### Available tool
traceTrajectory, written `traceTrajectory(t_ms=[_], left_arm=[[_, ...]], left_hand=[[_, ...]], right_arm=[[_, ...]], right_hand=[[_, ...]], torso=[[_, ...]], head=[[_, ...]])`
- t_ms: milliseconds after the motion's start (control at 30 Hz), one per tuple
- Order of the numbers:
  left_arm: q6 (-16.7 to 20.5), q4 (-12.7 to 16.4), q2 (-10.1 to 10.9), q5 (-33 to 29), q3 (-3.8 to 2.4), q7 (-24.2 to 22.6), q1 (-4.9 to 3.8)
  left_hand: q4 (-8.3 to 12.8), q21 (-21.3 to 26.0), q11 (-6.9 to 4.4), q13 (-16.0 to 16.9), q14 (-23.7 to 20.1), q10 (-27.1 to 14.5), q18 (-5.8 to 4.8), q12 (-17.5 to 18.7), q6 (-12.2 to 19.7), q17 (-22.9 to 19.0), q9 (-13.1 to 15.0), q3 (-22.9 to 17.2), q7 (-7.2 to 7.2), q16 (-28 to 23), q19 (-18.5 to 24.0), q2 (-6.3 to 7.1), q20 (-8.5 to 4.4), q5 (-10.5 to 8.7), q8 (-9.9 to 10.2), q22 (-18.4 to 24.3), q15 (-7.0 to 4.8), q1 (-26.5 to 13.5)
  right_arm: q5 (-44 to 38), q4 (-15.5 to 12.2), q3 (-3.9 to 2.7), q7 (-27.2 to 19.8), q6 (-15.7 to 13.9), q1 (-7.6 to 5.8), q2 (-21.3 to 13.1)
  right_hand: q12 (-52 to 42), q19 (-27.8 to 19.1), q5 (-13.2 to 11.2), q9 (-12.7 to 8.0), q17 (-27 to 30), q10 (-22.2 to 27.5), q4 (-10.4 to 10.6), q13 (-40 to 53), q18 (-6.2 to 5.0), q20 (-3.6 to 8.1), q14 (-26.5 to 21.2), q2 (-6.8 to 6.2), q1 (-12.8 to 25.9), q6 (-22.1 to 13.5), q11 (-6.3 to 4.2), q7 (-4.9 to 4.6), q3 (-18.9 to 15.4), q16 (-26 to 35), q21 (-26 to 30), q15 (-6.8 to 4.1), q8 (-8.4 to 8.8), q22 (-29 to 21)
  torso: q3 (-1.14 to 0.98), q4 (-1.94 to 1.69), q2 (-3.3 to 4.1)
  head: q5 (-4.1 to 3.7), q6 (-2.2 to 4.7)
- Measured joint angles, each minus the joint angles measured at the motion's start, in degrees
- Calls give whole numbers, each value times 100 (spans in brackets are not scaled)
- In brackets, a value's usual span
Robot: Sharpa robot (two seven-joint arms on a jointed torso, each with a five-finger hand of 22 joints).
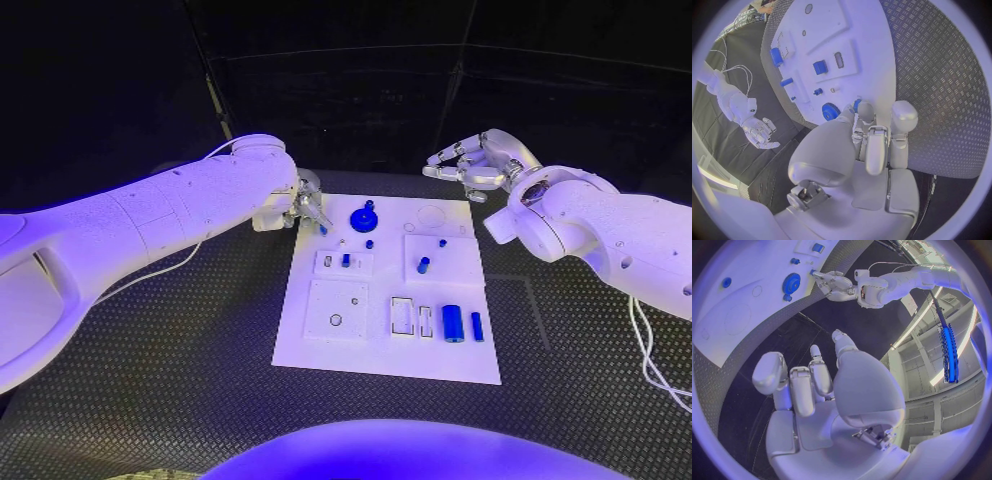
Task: Assemble the parts on the task board
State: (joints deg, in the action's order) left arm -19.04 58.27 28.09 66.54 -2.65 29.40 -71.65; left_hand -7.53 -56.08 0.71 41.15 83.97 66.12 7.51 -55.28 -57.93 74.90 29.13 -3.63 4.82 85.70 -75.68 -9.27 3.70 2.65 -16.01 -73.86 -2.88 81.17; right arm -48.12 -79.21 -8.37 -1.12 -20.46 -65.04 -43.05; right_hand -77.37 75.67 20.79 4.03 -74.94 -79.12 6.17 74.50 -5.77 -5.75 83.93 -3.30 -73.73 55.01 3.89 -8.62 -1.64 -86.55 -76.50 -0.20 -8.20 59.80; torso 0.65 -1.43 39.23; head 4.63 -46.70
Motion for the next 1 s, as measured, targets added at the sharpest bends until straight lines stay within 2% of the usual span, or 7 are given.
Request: traceTrajectory(t_ms=[133,233,433,600,633,700,1000], left_arm=[[31,49,45,-31,3,-7,14],[63,80,85,-53,6,-11,21],[156,249,220,-145,7,-15,24],[271,618,480,-293,7,-11,26],[302,704,540,-327,7,-9,28],[377,891,663,-393,7,-5,38],[806,1662,1096,-604,12,3,175]], left_hand=[[75,0,-3,-35,0,3,1,3,0,0,15,-563,0,0,0,246,0,0,-76,-30,0,-309],[200,0,22,-57,0,41,1,3,41,0,77,-1321,41,0,0,524,0,0,-200,-66,0,-696],[318,-3,11,-36,0,98,1,2,62,0,168,-2003,21,24,0,783,0,13,-356,-109,0,-1018],[395,-178,56,150,0,204,-5,-188,62,0,241,-2425,22,125,-74,913,-24,28,-522,-109,1,-1303],[508,-219,80,189,0,229,-84,-223,61,0,261,-2611,20,148,-104,940,-42,66,-556,-109,1,-1378],[527,-313,53,269,0,302,-87,-296,40,0,284,-2736,-4,190,-163,1015,-61,272,-628,-109,1,-1504],[604,-487,69,378,-1,342,-87,-404,38,0,344,-2984,-43,261,-236,1097,-94,431,-782,-108,-41,-1723]], right_arm=[[0,3,0,0,1,0,2],[0,4,0,0,2,0,2],[0,10,0,0,5,0,2],[0,15,0,0,7,0,-5],[0,16,0,0,7,0,-6],[0,19,0,0,8,0,-9],[0,47,0,1,15,0,-2]], right_hand=[[0,0,23,0,0,0,0,0,0,0,0,0,0,0,0,0,0,0,0,0,0,0],[0,0,23,0,0,0,0,0,1,0,0,0,0,0,0,0,0,0,0,0,0,0],[0,0,23,0,1,0,0,0,0,0,0,0,0,0,0,0,0,0,0,0,0,0],[0,0,23,0,1,0,0,0,0,0,0,0,0,0,0,0,0,0,0,0,0,0],[0,0,23,0,1,0,0,0,0,0,0,0,0,0,0,0,0,0,0,0,0,0],[0,0,23,0,1,0,0,0,0,0,0,0,0,0,0,0,0,0,0,0,0,0],[0,0,22,0,2,0,0,0,0,0,0,0,0,0,0,0,0,0,0,0,0,0]], torso=[[1,-3,0],[1,-4,0],[1,-4,-4],[-3,-4,-7],[-3,-5,-7],[-3,-7,-8],[-6,-10,-11]], head=[[2,0],[7,1],[18,9],[19,10],[21,10],[28,10],[74,19]])
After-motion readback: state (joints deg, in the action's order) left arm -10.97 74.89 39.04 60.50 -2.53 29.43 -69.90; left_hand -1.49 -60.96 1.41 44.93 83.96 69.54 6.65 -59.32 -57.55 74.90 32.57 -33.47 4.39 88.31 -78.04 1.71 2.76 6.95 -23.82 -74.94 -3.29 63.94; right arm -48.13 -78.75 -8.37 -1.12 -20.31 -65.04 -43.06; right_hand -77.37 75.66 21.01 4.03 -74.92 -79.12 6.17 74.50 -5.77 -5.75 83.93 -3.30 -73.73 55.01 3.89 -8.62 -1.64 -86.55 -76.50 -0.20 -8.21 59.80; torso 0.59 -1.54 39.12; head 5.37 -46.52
